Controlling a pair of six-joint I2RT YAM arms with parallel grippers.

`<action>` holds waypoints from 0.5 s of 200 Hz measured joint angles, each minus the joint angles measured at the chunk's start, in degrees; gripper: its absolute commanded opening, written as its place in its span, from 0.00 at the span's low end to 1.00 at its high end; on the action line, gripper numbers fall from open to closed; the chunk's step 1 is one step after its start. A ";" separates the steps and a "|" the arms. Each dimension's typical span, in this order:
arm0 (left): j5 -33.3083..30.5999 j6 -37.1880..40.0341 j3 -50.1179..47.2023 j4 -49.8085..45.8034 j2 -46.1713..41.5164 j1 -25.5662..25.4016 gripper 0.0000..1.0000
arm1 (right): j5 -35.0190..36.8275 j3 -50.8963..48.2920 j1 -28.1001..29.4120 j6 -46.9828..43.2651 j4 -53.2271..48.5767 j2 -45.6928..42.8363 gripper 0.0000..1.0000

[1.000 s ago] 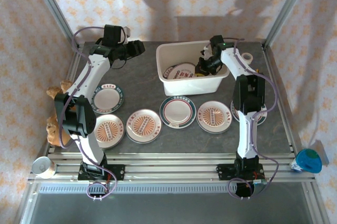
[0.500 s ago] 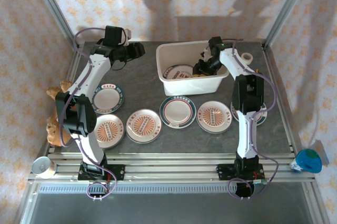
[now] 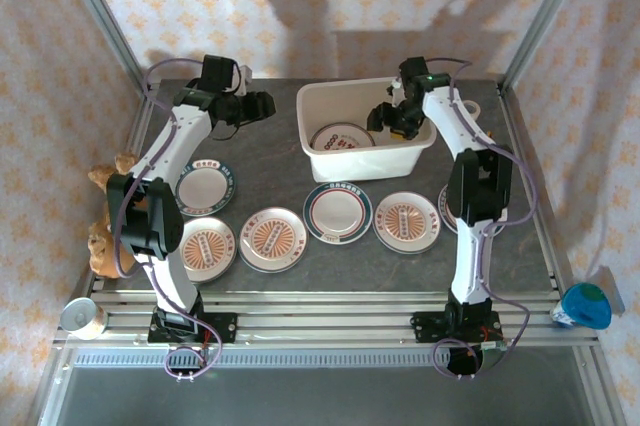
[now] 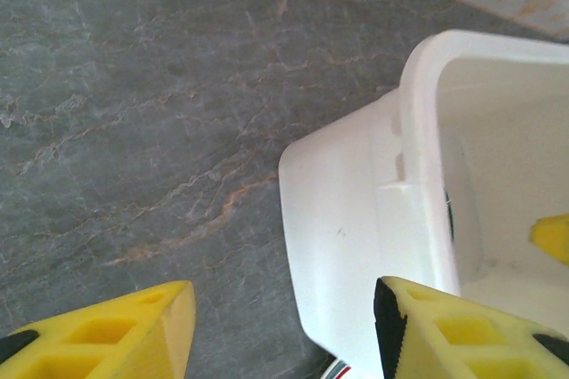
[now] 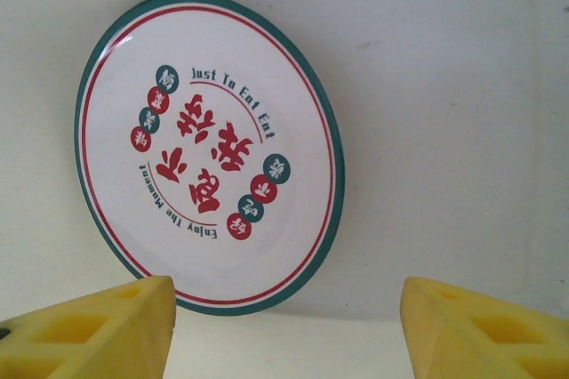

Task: Place the plates into the plastic bin on the countertop

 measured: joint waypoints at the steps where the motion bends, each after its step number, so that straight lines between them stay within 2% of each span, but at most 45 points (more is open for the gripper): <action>1: 0.00 0.07 -0.11 -0.07 0.00 0.00 0.56 | 0.17 0.00 0.00 -0.04 -0.04 -0.11 0.68; 52: 0.87 2.21 -6.64 -0.70 -0.04 0.00 0.55 | 6.51 -0.83 0.55 0.42 -1.64 -5.51 0.70; 100: 1.90 3.43 -16.06 -1.14 -3.06 -0.83 0.54 | 11.37 -4.09 1.11 1.03 -1.55 -15.96 0.69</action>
